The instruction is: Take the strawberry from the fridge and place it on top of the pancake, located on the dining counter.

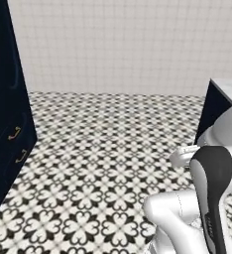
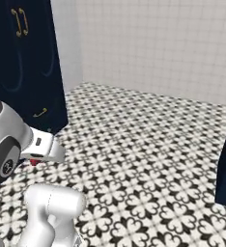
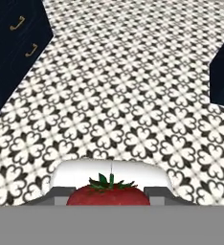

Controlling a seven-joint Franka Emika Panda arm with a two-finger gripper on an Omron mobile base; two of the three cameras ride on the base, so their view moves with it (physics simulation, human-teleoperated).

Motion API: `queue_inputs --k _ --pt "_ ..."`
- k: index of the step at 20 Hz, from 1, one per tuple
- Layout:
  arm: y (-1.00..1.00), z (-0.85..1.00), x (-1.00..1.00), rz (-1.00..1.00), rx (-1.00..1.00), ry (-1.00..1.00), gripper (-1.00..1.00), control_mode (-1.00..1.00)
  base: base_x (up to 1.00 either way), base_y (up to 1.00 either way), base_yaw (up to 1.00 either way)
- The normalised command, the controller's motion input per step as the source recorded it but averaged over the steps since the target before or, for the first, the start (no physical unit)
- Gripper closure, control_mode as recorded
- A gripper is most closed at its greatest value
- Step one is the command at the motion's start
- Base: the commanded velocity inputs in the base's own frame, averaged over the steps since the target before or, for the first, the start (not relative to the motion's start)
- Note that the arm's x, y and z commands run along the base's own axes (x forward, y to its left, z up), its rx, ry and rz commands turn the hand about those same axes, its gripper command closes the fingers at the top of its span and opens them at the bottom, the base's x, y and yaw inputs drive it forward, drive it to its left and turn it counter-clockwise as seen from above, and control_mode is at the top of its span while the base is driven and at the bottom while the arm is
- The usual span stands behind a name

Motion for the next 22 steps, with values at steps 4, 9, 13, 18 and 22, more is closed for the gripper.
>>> queue_inputs --k 4,9,13,18,22 --pt "0.0 0.0 0.0 0.0 0.0 0.0 1.0 1.0 1.0 -0.39 -0.5" --pt "0.0 0.0 0.0 0.0 0.0 0.0 1.0 1.0 1.0 -0.25 -0.49" --pt "0.0 0.0 0.0 0.0 0.0 0.0 1.0 1.0 1.0 -0.01 -0.55" --pt "0.0 0.0 0.0 0.0 0.0 0.0 1.0 1.0 0.94 0.17 -0.58" --pt "0.0 0.0 0.0 0.0 0.0 0.0 1.0 1.0 0.46 0.64 -0.52"
